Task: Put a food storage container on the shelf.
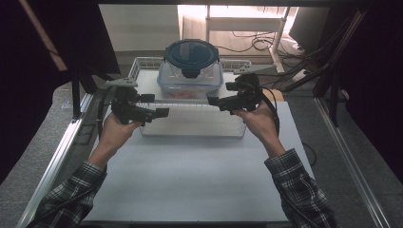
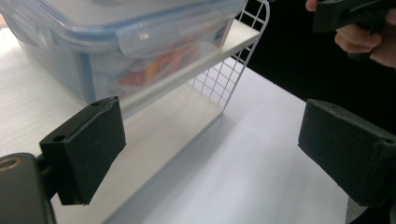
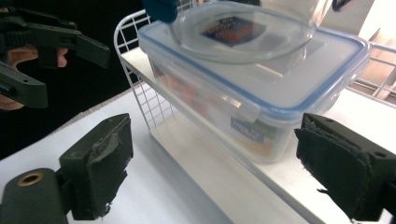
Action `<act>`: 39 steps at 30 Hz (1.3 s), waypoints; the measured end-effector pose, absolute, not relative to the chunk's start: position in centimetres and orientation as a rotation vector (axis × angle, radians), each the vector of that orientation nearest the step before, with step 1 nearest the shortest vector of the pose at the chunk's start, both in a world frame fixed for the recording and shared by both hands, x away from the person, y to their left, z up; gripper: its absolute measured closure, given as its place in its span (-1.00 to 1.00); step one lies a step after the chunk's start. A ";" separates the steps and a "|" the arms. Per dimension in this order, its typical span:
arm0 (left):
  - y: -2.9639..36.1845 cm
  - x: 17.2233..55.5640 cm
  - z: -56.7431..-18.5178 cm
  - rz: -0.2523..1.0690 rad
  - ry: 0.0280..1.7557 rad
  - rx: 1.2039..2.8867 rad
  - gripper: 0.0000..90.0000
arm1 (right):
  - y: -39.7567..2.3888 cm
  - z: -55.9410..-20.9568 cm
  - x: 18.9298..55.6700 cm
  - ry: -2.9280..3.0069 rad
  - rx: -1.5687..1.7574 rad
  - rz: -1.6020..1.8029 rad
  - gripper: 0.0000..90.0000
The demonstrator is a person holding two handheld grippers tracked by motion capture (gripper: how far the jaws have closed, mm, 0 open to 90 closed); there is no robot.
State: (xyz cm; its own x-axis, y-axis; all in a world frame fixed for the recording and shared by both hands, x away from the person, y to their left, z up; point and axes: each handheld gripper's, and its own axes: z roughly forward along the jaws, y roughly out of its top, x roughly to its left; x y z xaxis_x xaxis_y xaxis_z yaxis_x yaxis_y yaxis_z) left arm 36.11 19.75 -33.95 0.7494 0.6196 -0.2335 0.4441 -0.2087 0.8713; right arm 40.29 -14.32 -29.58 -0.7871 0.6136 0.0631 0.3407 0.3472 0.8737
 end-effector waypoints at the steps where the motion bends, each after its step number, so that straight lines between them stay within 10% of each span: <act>1: 19.7 35.9 -34.1 0.203 0.822 1.855 -0.85 | -14.4 -29.6 40.2 2.338 0.851 1.409 -0.79; 39: 18.6 32.7 -39.3 0.186 0.813 1.931 -0.95 | -15.5 -34.4 36.6 2.383 0.820 1.386 -0.95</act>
